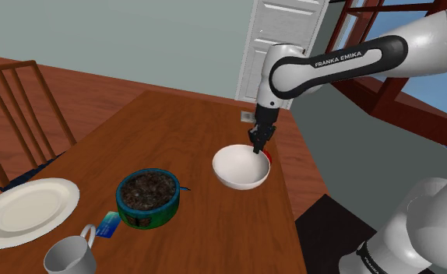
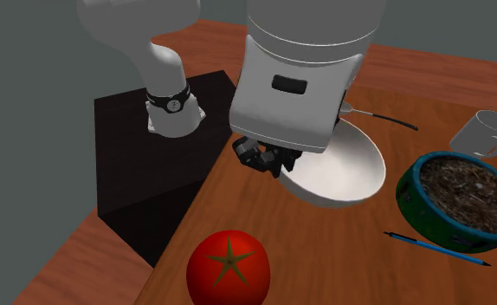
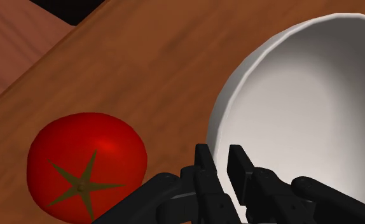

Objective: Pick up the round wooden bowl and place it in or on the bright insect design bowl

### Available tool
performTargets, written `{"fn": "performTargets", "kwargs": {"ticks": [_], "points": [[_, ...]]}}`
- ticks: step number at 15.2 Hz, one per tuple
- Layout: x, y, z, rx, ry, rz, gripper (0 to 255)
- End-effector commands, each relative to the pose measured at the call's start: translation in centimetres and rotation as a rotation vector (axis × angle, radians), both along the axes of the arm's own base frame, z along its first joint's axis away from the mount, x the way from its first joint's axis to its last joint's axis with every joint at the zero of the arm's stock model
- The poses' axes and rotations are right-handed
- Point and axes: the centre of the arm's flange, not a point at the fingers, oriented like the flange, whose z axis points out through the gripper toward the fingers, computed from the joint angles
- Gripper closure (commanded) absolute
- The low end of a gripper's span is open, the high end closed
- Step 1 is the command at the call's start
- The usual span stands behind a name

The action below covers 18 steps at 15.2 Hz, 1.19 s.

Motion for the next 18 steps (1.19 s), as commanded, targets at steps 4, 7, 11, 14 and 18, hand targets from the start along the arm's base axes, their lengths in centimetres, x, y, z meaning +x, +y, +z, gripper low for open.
{"fn": "performTargets", "kwargs": {"ticks": [4, 7, 11, 14, 18], "points": [[0.0, -0.1, 2.4, 0.000, 0.000, 0.000, 255], [1.7, 3.5, 2.9, 0.000, 0.000, 0.000, 255], [3.9, 8.2, 3.6, 0.000, 0.000, 0.000, 255], [5.6, 11.8, 4.1, 0.000, 0.000, 0.000, 255], [7.8, 16.5, 4.8, 0.000, 0.000, 0.000, 255]]}}
